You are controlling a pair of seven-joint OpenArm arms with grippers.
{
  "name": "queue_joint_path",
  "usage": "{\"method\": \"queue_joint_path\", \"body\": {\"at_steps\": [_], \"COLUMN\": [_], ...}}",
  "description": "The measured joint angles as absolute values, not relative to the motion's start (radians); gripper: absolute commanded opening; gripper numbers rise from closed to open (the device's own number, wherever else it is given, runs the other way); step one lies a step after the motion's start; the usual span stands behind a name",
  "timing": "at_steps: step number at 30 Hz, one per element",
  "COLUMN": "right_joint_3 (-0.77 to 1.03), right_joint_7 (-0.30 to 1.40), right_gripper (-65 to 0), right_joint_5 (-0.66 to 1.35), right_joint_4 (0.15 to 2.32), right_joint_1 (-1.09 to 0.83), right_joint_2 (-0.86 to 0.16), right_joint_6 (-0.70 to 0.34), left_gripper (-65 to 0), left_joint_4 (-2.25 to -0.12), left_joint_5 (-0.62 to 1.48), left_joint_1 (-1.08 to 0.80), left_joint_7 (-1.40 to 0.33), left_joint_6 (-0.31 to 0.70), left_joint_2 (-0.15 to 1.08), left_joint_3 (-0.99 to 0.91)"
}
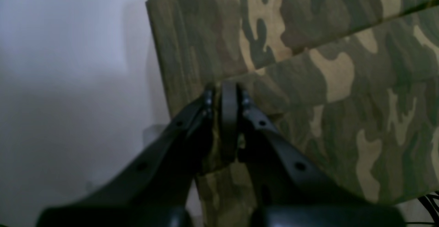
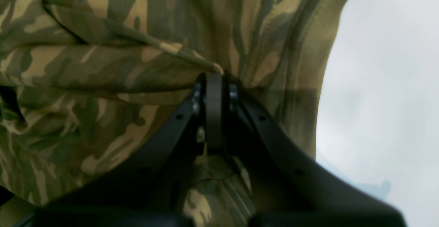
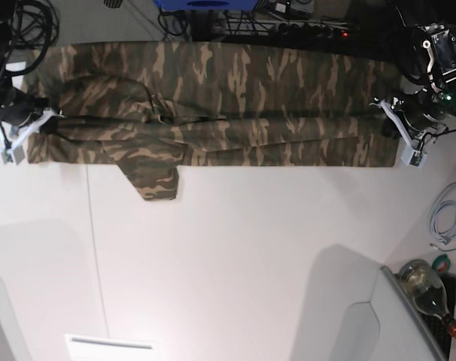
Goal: Layout the t-shirt on the table in an organized manner, then fold the t-shirt properly
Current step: 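Open both grippers and release the folded shirt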
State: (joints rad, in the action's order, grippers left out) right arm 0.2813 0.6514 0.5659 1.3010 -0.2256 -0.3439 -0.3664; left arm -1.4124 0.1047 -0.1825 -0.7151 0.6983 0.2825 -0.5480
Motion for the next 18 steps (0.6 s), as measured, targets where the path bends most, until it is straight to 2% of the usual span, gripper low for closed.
{"method": "queue_joint_path", "body": {"at_steps": [5,9,14,16,18], "right_joint_3": [0.281,0.281,0.282,0.282,0.282], "right_joint_7": [0.652,0.644,0.641,0.648,0.652], "right_gripper": [-65.0,-64.7,-63.5,-58.1,-47.6], "right_joint_5": [0.567,0.577,0.572,0.568,0.564], "right_joint_4": [1.291,1.192,1.214,1.238,1.269], "right_joint_1": [-0.218,-0.171,-0.182,-0.194,-0.202], "right_joint_2": [-0.344,-0.345,-0.344,-0.344,-0.344], "right_joint_6": [-0.366,-0.368,-0.368,-0.368,-0.366], "left_gripper": [-65.0,-65.0,-65.0,-65.0,-65.0], "left_joint_4": [-1.349,-1.308,-1.307,-1.307,-1.306], "left_joint_5": [0.103,0.055,0.044,0.041,0.030], "left_joint_1": [-0.181,-0.177,-0.178,-0.178,-0.175], "left_joint_7": [-0.704,-0.698,-0.667,-0.666,-0.668], "left_joint_6": [0.698,0.698,0.698,0.698,0.698], "left_joint_2": [0.282,0.275,0.272,0.272,0.272], "left_joint_3": [-0.548,-0.548,-0.548,-0.548,-0.548]}}
